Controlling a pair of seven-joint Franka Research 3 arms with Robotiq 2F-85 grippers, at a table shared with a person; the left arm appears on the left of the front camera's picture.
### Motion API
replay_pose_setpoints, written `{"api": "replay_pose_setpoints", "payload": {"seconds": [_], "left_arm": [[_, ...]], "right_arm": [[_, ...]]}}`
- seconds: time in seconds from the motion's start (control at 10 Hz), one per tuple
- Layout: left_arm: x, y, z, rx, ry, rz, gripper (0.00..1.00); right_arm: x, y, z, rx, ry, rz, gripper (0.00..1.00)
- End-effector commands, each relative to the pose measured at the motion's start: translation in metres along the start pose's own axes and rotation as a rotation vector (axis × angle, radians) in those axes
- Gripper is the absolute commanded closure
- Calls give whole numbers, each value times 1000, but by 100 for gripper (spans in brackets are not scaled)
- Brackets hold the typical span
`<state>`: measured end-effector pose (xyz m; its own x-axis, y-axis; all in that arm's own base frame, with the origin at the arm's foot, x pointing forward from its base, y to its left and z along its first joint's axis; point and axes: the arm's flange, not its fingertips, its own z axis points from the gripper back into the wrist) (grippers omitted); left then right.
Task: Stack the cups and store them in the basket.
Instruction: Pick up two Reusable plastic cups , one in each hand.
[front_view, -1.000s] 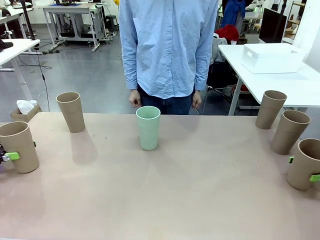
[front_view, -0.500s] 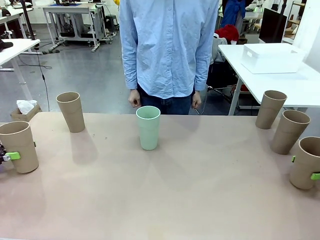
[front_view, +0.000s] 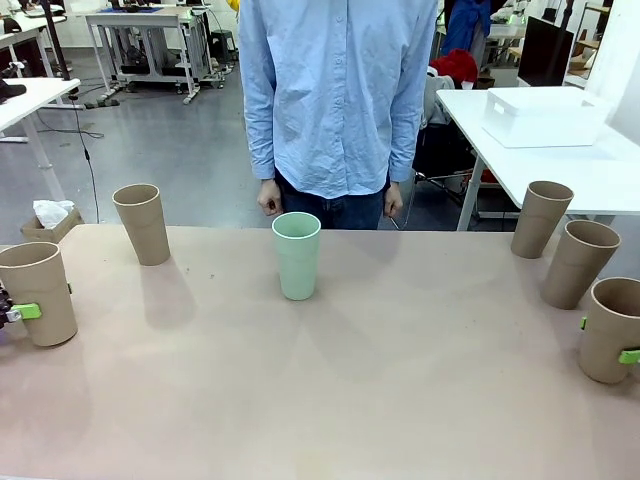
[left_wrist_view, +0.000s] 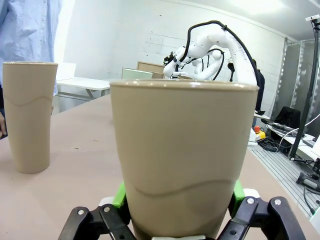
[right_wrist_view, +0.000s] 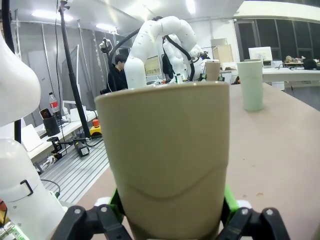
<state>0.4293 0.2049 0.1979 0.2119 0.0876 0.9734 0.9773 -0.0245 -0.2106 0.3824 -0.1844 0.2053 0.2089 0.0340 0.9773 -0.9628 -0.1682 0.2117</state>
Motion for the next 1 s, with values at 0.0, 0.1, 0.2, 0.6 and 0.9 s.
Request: {"api": "replay_pose_setpoints", "payload": {"seconds": [0.0, 0.1, 0.2, 0.6, 0.9], "left_arm": [[0, 0, 0, 0, 0, 0, 14], [11, -9, -8, 10, 13, -31, 14], [22, -15, -24, 15, 44, -52, 14], [46, -34, -74, 66, 55, -105, 14], [67, -50, -108, 115, 16, -153, 14]], "right_arm": [[0, 0, 0, -1, -1, 2, 14], [15, 5, -5, -21, -22, 20, 14], [32, 9, -14, -34, -50, 35, 14], [81, 31, -68, -221, -80, 32, 14], [112, 51, -115, -297, -74, 72, 14]]}}
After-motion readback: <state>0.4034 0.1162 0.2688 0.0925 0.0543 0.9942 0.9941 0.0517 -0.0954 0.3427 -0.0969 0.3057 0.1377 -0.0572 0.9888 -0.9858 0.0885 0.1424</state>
